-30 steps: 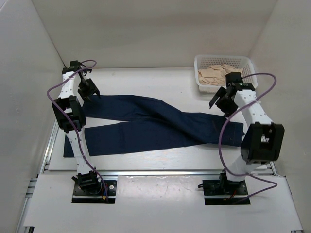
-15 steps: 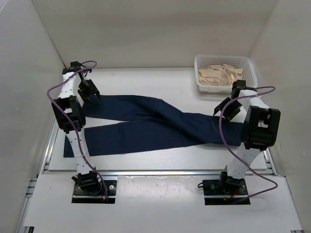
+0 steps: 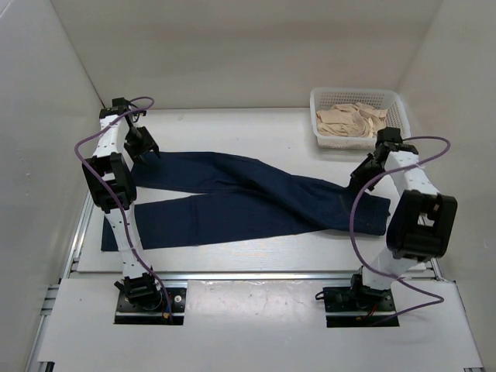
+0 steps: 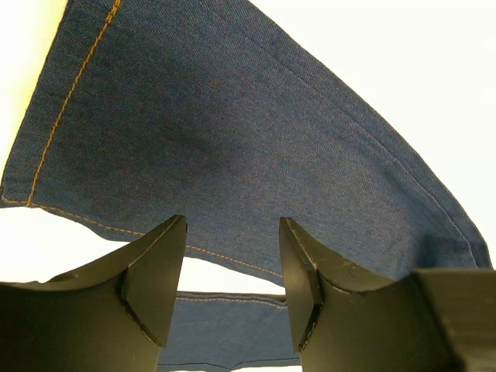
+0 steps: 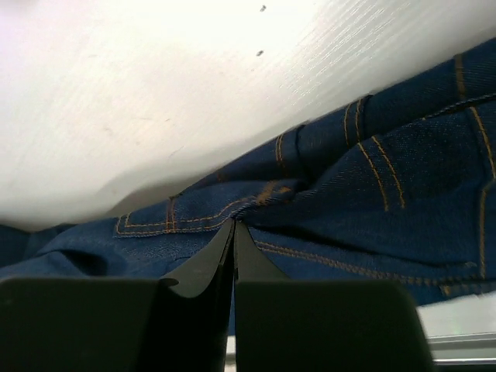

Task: Fold and stack the trousers
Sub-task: Flatten the trousers out

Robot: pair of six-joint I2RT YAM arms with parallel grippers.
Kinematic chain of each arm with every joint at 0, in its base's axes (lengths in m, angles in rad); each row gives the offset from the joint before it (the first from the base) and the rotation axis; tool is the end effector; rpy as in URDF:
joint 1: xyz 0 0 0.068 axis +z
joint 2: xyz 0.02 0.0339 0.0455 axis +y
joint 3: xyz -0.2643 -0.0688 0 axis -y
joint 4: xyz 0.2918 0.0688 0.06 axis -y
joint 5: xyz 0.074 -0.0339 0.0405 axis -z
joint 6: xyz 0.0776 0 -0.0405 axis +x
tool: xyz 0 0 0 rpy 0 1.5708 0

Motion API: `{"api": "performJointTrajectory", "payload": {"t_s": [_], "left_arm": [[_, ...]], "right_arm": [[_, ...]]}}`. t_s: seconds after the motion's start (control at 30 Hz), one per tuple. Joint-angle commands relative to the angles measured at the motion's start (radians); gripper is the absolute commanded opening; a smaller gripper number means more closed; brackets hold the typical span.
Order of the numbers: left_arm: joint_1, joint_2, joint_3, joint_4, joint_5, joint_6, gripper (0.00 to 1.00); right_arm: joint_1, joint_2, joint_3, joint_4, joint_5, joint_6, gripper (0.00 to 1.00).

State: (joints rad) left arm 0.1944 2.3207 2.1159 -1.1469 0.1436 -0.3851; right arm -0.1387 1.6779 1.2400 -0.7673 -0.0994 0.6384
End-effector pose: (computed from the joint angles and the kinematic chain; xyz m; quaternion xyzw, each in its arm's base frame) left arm 0.5230 0.0916 0.1591 -0.2758 0.9524 -0.0814 0.1018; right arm 0.3893 -0.0466 0.1657 0.3637 0.9123 0.0922 0.1638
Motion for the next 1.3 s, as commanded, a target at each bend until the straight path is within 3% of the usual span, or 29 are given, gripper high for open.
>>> {"api": "performJointTrajectory", "payload": {"t_s": [0.0,0.07,0.13,0.2,0.23,0.3,0.53,0.67,0.73,0.83,0.9,1.0,1.07,1.2,1.27], "left_arm": [[0.005,-0.109,-0.016,0.012,-0.012,-0.003,0.63],[0.005,-0.109,-0.026,0.012,-0.021,-0.003,0.63],[0.005,-0.109,-0.027,0.012,-0.030,-0.012,0.70],[0.005,-0.097,-0.027,0.021,-0.021,-0.012,0.80],[0.005,-0.078,-0.017,0.021,-0.021,-0.024,0.91],[0.005,-0.054,0.010,0.021,-0.036,-0.037,0.98],[-0.004,0.071,0.213,-0.023,-0.251,-0.069,0.91],[0.026,0.101,0.181,-0.045,-0.400,-0.121,0.81],[0.084,0.091,0.121,0.007,-0.308,-0.121,0.75],[0.096,0.078,0.065,0.039,-0.239,-0.097,0.75],[0.074,0.112,0.101,0.027,-0.253,-0.078,0.83],[0.074,0.152,0.101,0.015,-0.219,-0.058,0.86],[0.074,0.172,0.101,0.015,-0.164,-0.048,0.72],[0.074,0.200,0.145,-0.010,-0.082,-0.003,0.16],[0.074,0.183,0.168,-0.020,-0.061,-0.003,0.10]], "right_arm": [[0.001,-0.121,-0.031,-0.004,0.055,-0.037,0.00],[0.001,-0.170,-0.043,-0.017,0.096,-0.046,0.00],[0.001,-0.201,-0.057,-0.027,0.122,-0.057,0.00],[0.001,-0.242,-0.068,-0.038,0.132,-0.068,0.00],[0.001,-0.251,-0.068,-0.038,0.142,-0.068,0.00],[0.001,-0.271,-0.068,-0.049,0.142,-0.077,0.00],[0.001,-0.271,-0.028,-0.067,0.142,-0.086,0.00],[0.001,-0.271,-0.004,-0.078,0.142,-0.097,0.00],[0.001,-0.271,0.012,-0.089,0.151,-0.106,0.00],[0.001,-0.271,0.035,-0.098,0.161,-0.124,0.00],[0.001,-0.280,0.035,-0.098,0.170,-0.125,0.00],[0.001,-0.280,0.044,-0.107,0.179,-0.125,0.00],[0.001,-0.280,0.044,-0.107,0.179,-0.125,0.00],[0.001,-0.280,0.053,-0.107,0.161,-0.135,0.00],[0.001,-0.280,0.087,-0.116,0.170,-0.144,0.00]]}}
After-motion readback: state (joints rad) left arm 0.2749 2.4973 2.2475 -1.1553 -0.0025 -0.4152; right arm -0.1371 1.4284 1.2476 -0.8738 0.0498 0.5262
